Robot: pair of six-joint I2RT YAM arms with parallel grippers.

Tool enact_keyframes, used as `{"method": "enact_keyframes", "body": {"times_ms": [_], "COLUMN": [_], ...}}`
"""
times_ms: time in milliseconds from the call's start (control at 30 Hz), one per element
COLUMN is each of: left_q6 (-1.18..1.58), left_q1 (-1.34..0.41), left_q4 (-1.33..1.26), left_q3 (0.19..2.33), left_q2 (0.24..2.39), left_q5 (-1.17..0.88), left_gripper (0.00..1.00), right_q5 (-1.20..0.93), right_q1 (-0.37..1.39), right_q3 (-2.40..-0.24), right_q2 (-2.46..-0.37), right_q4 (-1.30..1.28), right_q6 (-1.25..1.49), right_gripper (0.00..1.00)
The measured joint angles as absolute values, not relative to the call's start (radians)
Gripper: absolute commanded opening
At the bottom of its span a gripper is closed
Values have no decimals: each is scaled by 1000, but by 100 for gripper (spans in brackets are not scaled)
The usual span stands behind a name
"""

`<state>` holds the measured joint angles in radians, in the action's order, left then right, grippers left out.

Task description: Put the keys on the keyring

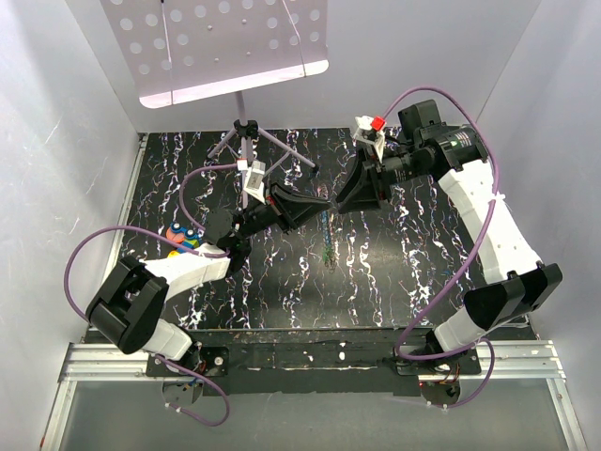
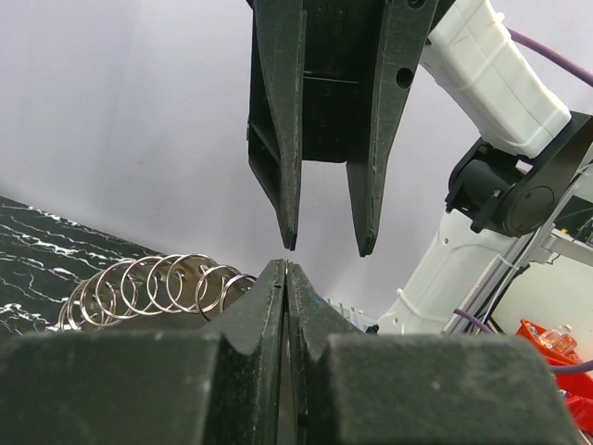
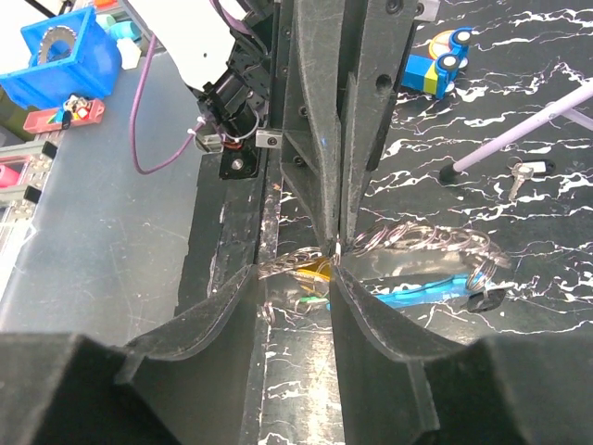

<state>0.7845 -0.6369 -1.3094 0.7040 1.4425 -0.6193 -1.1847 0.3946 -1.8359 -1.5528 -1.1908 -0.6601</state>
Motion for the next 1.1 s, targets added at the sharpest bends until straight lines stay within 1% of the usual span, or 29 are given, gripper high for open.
{"method": "enact_keyframes", "body": {"times_ms": [567,667,833,1033,1100], "left_q6": [797,797,798,798,798], "left_q1": [-637,-637,-637,-637,-637], "left_q4": [-1309,-1309,-1309,-1310,-1310], "left_q3": [704,704,704,704,704], "left_q2": [1443,1443,1443,1443,1443], "left_q5": [-620,-620,-618,-617,-617], "left_gripper": [0,0,0,0,0], "right_q5": [-1151,-1151,-1147,-1135,-1132], "right_q1": [415,418,426,428,428], "right_q3": [-1783,-1782,-1774,-1769,-1769], "right_q2": [-1560,-1560,-1560,-1562,-1562], "right_q4": [-1092,-1087,-1072,-1066,-1066], "right_q6": [-549,-544,-530,-525,-525], "right_gripper": [37,32,28,20,18]}}
